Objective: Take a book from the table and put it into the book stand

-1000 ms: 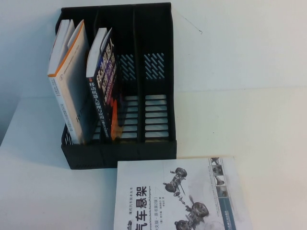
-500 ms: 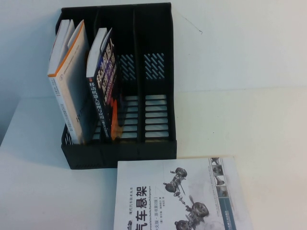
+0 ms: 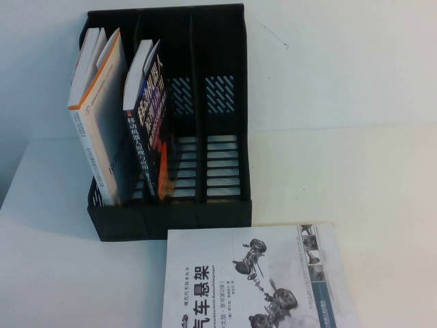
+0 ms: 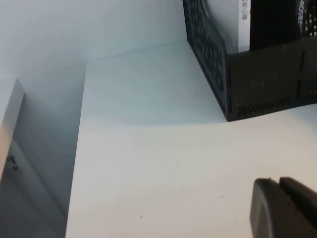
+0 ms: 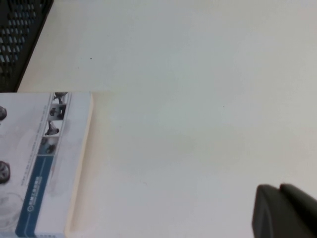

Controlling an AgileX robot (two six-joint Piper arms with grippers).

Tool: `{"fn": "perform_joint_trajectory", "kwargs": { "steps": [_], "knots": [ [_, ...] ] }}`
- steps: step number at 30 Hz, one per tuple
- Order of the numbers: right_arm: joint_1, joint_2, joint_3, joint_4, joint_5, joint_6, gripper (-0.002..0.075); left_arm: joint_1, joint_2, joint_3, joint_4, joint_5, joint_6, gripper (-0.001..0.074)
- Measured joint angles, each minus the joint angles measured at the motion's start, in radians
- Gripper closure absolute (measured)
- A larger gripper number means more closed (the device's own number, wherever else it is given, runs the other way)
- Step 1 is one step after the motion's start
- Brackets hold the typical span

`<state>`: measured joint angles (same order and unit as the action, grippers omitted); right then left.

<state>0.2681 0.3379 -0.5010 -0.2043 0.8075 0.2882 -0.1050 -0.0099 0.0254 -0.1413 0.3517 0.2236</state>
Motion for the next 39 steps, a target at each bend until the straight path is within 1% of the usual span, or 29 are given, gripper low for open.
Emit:
{"fn": "perform_joint_trajectory", "kwargs": {
  "steps": [3, 5, 7, 10, 13, 15, 19, 22, 25, 29, 39],
  "knots": [
    [0.0, 0.0, 0.014, 0.0, -0.006, 0.0, 0.0727, 0.0, 0.0, 0.0, 0.0, 0.0, 0.0, 0.0736],
    [0.0, -0.007, 0.043, -0.016, -0.045, -0.002, 0.0727, 0.0, 0.0, 0.0, 0.0, 0.0, 0.0, 0.0736],
    [0.0, -0.033, 0.084, -0.023, -0.132, -0.018, 0.0727, 0.0, 0.0, 0.0, 0.0, 0.0, 0.0, 0.0736],
    [-0.01, -0.103, 0.172, -0.025, -0.311, -0.055, 0.0727, 0.0, 0.0, 0.0, 0.0, 0.0, 0.0, 0.0736],
    [-0.051, -0.192, 0.277, -0.016, -0.469, -0.08, 0.0727, 0.0, 0.0, 0.0, 0.0, 0.0, 0.0, 0.0736],
    [-0.089, -0.253, 0.347, 0.01, -0.522, -0.081, 0.0727, 0.0, 0.0, 0.0, 0.0, 0.0, 0.0, 0.0736],
    [-0.149, -0.34, 0.464, 0.057, -0.548, -0.086, 0.0727, 0.0, 0.0, 0.0, 0.0, 0.0, 0.0, 0.0736],
    [-0.165, -0.348, 0.519, 0.068, -0.533, -0.089, 0.0727, 0.0, 0.0, 0.0, 0.0, 0.0, 0.002, 0.0736],
    [-0.166, -0.349, 0.527, 0.088, -0.451, -0.133, 0.0727, 0.0, 0.0, 0.0, 0.0, 0.0, 0.002, 0.0736],
    [-0.167, -0.349, 0.527, 0.09, -0.447, -0.188, 0.0727, 0.0, 0.0, 0.0, 0.0, 0.0, 0.002, 0.0736],
    [-0.167, -0.349, 0.527, 0.094, -0.447, -0.2, 0.0727, 0.0, 0.0, 0.0, 0.0, 0.0, 0.002, 0.0736]
  ]
}}
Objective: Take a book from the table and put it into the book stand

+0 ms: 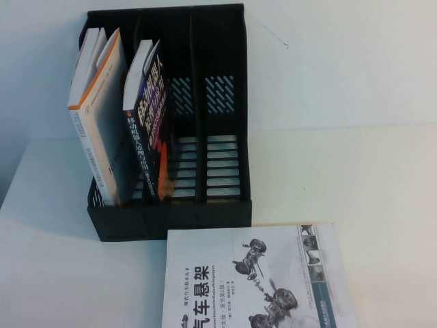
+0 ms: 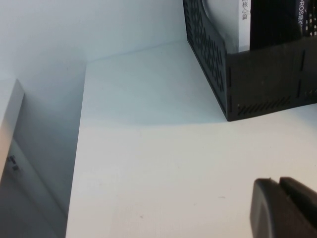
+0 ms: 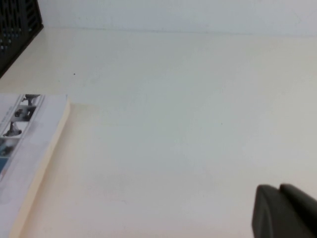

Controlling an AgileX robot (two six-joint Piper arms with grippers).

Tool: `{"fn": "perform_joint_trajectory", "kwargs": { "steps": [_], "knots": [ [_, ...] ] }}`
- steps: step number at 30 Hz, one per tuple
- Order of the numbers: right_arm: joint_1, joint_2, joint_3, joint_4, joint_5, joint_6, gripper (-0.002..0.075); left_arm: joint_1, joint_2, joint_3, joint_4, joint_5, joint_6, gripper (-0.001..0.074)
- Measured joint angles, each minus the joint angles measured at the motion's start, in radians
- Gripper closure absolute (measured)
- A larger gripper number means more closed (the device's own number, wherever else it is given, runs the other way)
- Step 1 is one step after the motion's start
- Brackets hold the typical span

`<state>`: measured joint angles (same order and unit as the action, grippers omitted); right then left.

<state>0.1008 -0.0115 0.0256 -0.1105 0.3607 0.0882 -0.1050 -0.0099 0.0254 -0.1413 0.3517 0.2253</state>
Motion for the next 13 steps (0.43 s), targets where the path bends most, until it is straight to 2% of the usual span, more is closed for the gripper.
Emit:
{"fn": "perform_joint_trajectory", "kwargs": {
  "steps": [13],
  "knots": [
    [0.0, 0.0, 0.0, 0.024, 0.0, 0.0, 0.0727, 0.0, 0.0, 0.0, 0.0, 0.0, 0.0, 0.0736]
  ]
}}
